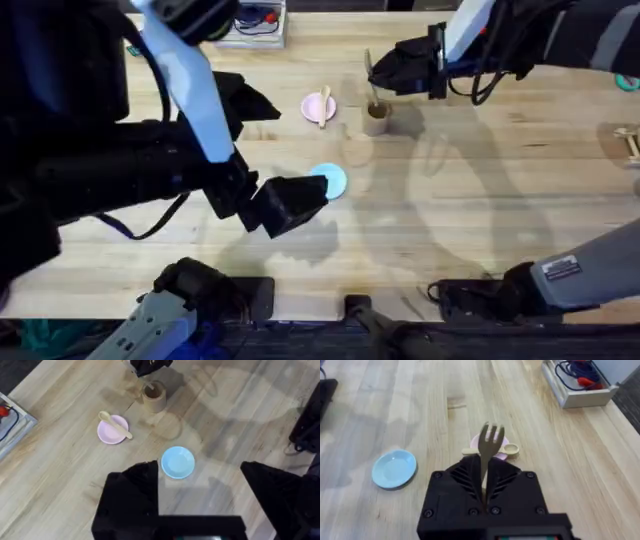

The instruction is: Pick up a utensil and set it on the pink plate, then put the other utensil in the container.

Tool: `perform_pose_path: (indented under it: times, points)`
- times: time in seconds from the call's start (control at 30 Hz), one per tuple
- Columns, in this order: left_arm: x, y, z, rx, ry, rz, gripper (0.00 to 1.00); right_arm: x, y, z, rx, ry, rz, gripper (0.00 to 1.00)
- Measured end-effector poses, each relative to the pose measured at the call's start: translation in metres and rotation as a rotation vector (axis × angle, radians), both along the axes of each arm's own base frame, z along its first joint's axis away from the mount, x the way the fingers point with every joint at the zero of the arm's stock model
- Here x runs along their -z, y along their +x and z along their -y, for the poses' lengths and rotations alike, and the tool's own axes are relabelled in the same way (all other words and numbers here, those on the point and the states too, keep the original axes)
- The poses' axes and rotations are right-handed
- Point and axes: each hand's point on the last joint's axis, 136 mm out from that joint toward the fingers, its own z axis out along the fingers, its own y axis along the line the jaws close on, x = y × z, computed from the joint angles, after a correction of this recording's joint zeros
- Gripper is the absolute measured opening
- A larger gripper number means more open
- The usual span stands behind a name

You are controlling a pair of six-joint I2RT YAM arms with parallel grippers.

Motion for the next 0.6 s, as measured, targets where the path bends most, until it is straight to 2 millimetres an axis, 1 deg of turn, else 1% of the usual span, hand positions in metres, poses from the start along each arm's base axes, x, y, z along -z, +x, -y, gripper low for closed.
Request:
perform_pose_path:
  times: [0.3,0.47,0.6]
  points:
    - [0.0,0.0,0.0,0.0,0.0,0.0,0.993,0.004,0.001,0.004,0.01,-0.001,0.006,0.03]
    - [0.0,0.0,0.0,0.0,0.0,0.0,0.993,0.013,-0.001,0.007,0.017,0.0,0.023,0.03]
    - [0.0,0.0,0.0,0.0,0.0,0.0,0.994,0.022,-0.006,0.008,0.017,-0.001,0.011,0.031]
